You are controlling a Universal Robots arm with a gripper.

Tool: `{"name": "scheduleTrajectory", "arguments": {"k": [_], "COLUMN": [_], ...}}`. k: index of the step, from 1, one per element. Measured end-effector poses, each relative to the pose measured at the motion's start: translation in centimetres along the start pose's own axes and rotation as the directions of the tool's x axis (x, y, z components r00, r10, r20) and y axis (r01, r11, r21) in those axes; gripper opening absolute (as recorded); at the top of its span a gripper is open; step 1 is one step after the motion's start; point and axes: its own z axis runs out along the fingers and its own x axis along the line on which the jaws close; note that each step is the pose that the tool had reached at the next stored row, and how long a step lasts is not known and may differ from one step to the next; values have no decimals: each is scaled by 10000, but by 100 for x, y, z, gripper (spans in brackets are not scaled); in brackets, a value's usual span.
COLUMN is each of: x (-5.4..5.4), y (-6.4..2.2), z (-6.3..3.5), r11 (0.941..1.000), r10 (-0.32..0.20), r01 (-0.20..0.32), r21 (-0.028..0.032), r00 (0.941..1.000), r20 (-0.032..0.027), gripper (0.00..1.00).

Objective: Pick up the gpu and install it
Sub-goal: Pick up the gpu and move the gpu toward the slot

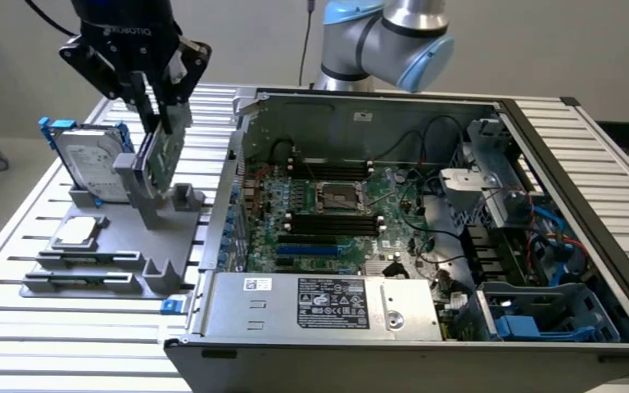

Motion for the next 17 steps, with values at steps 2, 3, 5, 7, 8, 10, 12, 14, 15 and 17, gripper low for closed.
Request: {"name": "scheduleTrajectory", "arguments": {"k": [2, 3, 5, 7, 8, 10, 12, 14, 15, 17], "x": [-83, -124, -206, -289, -336, -426, -515, -608, -653, -742], "y": [-9, -14, -22, -29, -32, -39, -47, -56, -60, -66], "z": [-94, -141, -231, -311, -334, -343, -346, -350, -350, -353], "r11": [10000, 10000, 10000, 10000, 10000, 9999, 9999, 9999, 9999, 9999], "r10": [1, 1, 0, 2, 0, 1, 1, 2, 3, 1], "r01": [-1, -1, 0, -2, -1, -3, -3, -4, -5, -4], "r21": [-17, -23, -44, -69, -86, -107, -117, -121, -125, -130], "r00": [10000, 10000, 10000, 10000, 9999, 9999, 9999, 9999, 9999, 9998], "r20": [-22, -36, -60, -88, -103, -126, -148, -166, -171, -178], "gripper": [26, 26, 26, 26, 26, 26, 26, 26, 26, 26]}}
